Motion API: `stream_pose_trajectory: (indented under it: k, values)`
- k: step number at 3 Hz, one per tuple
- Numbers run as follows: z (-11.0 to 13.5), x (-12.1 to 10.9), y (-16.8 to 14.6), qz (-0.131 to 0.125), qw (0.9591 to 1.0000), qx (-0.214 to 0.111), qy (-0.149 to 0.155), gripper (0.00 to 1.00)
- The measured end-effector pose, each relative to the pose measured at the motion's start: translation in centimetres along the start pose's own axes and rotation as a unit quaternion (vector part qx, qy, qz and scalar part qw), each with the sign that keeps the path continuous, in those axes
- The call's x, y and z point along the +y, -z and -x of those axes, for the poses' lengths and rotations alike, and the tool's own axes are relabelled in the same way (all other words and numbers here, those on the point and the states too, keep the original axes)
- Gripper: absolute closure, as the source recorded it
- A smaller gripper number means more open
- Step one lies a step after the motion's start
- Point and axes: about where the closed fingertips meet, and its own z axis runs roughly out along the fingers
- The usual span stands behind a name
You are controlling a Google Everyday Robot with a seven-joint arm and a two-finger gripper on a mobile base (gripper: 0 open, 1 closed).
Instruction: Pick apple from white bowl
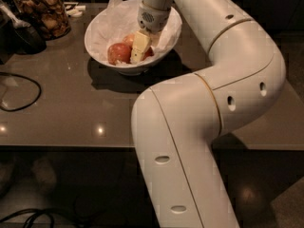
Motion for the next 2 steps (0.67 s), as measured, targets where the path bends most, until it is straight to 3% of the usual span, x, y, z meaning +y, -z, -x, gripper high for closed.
stream_pose_trajectory:
  k: [2]
  values:
    - [-0.14, -0.38, -0.80, 0.003, 1.0000, 0.006, -0.002, 0.25]
